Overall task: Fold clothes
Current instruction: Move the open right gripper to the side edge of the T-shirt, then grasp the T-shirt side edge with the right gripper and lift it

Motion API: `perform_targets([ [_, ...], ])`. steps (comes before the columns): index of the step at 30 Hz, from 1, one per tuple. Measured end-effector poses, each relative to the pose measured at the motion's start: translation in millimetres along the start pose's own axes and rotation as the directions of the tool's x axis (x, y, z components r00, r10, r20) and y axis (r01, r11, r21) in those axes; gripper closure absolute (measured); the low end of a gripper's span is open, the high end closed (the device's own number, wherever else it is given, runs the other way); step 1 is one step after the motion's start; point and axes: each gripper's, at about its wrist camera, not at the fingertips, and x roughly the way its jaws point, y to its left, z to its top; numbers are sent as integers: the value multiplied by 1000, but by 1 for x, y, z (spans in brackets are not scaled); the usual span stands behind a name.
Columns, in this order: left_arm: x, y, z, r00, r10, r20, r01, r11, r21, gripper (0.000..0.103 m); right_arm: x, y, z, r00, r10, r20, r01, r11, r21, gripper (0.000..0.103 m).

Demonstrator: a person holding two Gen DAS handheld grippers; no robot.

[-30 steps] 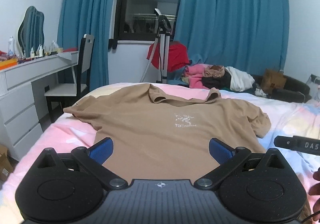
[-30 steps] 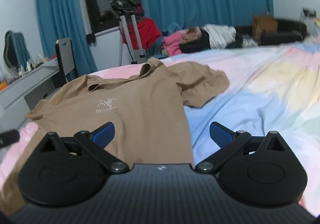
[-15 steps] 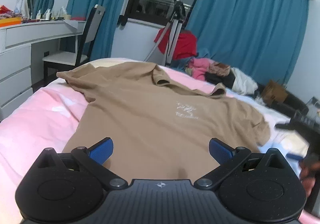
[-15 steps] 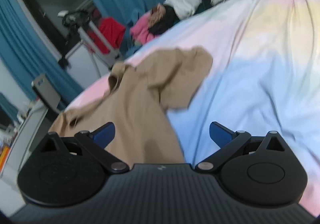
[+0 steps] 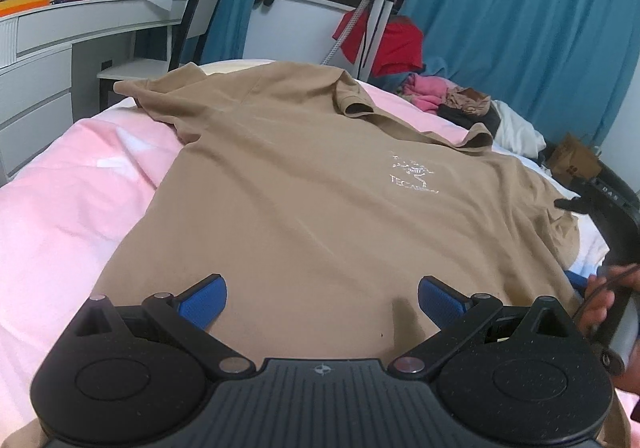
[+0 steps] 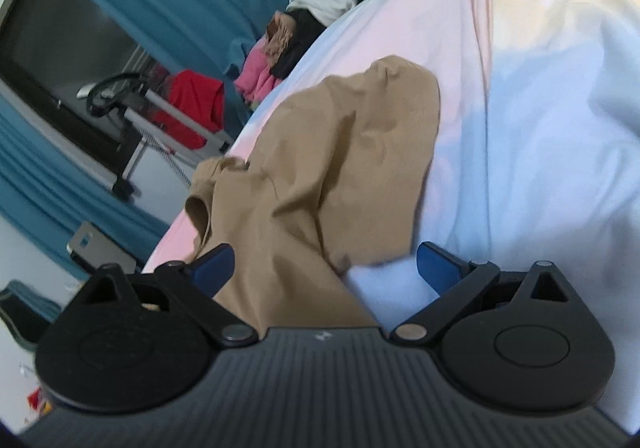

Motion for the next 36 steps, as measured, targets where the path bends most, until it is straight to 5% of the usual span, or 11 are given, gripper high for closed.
perform_targets([
  [1,2,-1,0,1000,3,1,-3,1000,7,0,2,-1,1,1000,2,14,-2,1000,17,3],
  [3,5,-3,-1,1000,8,5,-8,1000,25,0,8,-4,6,999,-11,37,9,999,53,28],
  [6,8,-5,-3,1000,11,6,-11,999,42,0,18,-8,11,998,-48,44,45,996,81,44],
  [9,9,-5,-4,1000,7,10,-7,999,44,0,20,-3,17,994,-99,55,98,995,31,92],
  [16,9,-6,-4,1000,1,14,-2,999,34,0,-13,6,63,975,-152,165,176,974,-143,94],
  [21,9,-6,-4,1000,0,13,0,999,37,0,-23,-12,89,980,-164,111,180,971,-155,93],
  [25,8,-6,-5,1000,0,12,-1,999,47,0,-33,-33,81,984,-157,89,162,986,-46,87],
  [28,7,-7,-6,1000,3,12,-4,998,57,0,-45,-48,66,993,-81,85,80,997,15,41],
  [29,7,-7,-6,1000,5,12,-6,998,61,0,-49,-51,61,996,-50,79,47,998,40,13],
  [30,7,-8,-7,1000,6,12,-7,998,65,0,-50,-50,55,998,-17,63,14,998,59,5],
  [36,7,-10,-9,1000,16,13,-17,996,86,0,-28,-32,35,990,124,-62,-114,983,141,6],
])
